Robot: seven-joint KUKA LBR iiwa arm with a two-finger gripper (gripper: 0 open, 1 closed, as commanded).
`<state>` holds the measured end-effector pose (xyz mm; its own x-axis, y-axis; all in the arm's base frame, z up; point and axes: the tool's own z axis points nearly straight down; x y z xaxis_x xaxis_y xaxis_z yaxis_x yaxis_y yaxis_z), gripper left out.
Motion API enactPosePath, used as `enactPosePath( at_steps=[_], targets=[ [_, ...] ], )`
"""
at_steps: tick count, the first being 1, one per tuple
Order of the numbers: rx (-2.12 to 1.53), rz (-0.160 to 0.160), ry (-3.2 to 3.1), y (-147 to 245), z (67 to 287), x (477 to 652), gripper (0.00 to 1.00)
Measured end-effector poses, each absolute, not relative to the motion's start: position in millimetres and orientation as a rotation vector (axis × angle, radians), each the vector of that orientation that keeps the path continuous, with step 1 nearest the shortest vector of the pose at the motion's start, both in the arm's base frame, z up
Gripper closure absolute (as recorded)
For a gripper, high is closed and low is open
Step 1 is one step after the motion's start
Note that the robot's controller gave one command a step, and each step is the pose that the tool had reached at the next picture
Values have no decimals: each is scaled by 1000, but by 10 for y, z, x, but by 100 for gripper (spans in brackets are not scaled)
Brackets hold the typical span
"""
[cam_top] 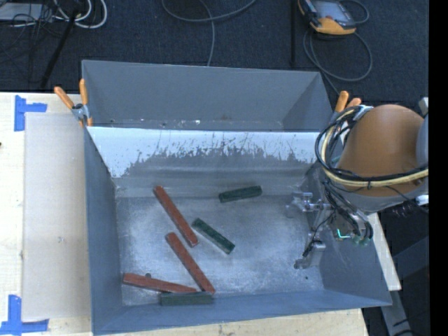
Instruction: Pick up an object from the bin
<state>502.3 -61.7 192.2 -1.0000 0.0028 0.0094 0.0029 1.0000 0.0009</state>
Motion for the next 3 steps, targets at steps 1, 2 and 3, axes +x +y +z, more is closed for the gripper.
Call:
enactPosePath(
  at_steps=[1, 2, 3],
  targets=[
    [13, -5, -3134, 7, 1040, 5153, 0],
    [251, -3, -3133, 562, 684, 5931, 0],
    [251, 0, -3133, 543, 697, 5924, 100]
  ],
)
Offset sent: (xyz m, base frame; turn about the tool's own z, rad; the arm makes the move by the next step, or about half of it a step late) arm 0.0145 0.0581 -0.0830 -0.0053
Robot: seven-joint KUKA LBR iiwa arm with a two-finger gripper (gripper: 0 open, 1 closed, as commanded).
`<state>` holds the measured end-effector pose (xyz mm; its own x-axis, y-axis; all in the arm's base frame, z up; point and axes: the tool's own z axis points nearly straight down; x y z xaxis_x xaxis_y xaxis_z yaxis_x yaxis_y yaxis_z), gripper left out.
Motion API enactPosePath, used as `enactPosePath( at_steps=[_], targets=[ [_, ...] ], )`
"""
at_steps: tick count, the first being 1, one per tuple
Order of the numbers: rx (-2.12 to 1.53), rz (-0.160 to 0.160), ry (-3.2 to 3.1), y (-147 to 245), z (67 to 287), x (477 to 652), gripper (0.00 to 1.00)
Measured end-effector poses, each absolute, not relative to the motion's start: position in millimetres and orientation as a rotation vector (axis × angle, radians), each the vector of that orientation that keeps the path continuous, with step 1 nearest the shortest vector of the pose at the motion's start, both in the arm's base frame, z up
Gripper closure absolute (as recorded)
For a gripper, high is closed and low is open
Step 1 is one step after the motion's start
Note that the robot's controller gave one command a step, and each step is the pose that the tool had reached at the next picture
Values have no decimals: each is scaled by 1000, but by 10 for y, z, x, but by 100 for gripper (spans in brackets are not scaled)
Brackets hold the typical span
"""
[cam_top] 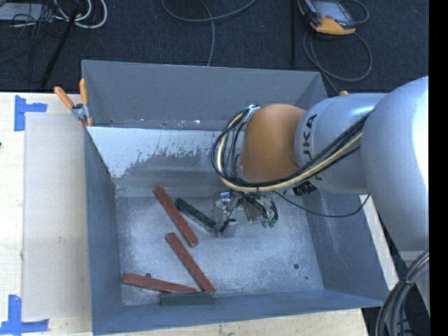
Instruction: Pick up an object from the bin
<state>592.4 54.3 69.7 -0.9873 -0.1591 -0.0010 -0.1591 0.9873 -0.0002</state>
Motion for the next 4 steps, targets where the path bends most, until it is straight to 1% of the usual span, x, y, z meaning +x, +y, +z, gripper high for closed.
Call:
enactPosePath(
  at_steps=[1, 2, 3, 4],
  targets=[
    [-252, 0, 3131, 544, 695, 5923, 0],
    [-252, 0, 3130, 543, 697, 5925, 100],
    [-253, 0, 3131, 544, 695, 5923, 0],
    [-254, -1, 3130, 544, 697, 5925, 100]
  ],
)
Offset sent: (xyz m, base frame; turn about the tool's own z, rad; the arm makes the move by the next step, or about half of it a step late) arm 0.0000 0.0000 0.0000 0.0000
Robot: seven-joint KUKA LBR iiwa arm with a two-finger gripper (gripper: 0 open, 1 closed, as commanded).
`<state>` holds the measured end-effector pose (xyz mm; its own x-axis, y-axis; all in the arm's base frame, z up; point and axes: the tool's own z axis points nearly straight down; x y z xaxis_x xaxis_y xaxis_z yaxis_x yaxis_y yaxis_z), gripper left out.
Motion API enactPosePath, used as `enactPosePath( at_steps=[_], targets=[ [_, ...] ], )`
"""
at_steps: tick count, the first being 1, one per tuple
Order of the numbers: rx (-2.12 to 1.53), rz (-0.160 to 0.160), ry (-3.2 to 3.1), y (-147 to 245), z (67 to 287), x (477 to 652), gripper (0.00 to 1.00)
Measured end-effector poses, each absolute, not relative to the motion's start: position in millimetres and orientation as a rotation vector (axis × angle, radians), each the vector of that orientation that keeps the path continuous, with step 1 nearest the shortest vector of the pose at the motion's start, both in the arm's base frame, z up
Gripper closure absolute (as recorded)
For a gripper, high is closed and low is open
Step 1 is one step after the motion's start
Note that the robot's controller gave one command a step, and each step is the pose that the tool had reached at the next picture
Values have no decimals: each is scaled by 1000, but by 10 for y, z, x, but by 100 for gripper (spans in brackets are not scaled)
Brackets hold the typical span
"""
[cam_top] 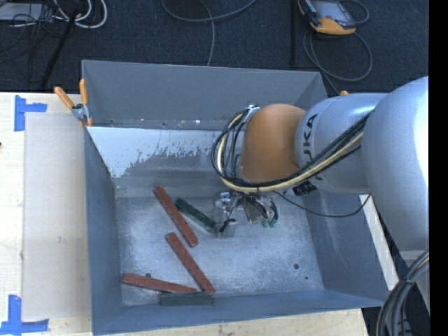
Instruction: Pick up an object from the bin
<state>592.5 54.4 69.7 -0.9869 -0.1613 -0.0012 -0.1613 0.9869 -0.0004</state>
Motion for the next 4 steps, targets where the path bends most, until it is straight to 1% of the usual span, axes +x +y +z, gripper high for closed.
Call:
enactPosePath(
  at_steps=[1, 2, 3, 4],
  targets=[
    [-255, -1, 3130, 543, 695, 5923, 0],
    [-256, -1, 3130, 543, 698, 5925, 100],
    [-637, 0, 3064, 740, 3669, 6016, 100],
    [-904, 4, 3019, 753, 1815, 5429, 100]
  ],
)
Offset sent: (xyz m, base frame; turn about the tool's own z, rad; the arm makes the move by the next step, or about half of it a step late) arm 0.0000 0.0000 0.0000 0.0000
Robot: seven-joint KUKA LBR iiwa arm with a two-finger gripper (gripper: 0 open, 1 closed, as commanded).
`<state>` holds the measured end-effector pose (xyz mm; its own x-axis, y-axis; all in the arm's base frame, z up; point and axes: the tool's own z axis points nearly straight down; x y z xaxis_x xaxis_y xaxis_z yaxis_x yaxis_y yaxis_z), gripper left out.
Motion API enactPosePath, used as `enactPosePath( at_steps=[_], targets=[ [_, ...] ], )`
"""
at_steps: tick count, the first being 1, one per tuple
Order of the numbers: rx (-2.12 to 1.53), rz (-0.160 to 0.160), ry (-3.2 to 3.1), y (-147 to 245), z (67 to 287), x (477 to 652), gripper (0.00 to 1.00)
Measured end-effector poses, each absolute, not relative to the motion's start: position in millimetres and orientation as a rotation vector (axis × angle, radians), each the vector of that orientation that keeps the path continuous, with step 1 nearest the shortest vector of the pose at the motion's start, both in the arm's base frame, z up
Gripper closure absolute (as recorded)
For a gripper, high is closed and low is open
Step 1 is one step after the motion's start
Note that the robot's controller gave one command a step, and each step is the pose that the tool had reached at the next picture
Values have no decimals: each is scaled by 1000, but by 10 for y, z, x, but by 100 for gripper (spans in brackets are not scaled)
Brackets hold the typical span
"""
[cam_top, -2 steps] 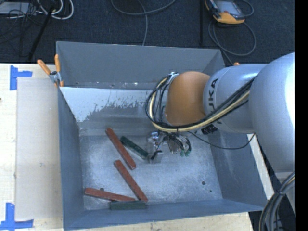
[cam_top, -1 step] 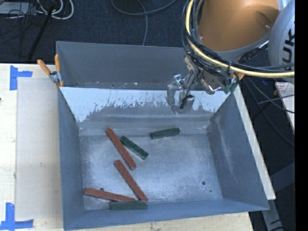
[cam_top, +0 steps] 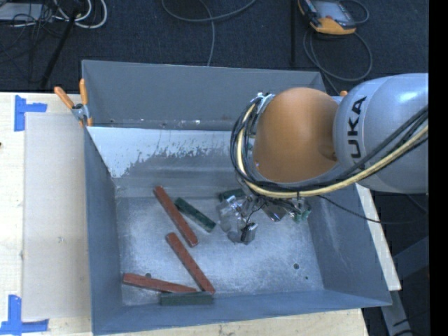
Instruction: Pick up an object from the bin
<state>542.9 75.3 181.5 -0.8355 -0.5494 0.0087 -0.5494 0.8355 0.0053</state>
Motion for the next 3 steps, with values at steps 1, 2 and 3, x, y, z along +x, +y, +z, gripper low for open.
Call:
enactPosePath(
  at_steps=[1, 2, 3],
  targets=[
    [899, -2, -3009, 755, 1860, 5452, 0],
    [866, -5, -3023, 1278, 665, 5885, 0],
    [864, 0, -3018, 1256, 712, 5881, 100]
  ],
)
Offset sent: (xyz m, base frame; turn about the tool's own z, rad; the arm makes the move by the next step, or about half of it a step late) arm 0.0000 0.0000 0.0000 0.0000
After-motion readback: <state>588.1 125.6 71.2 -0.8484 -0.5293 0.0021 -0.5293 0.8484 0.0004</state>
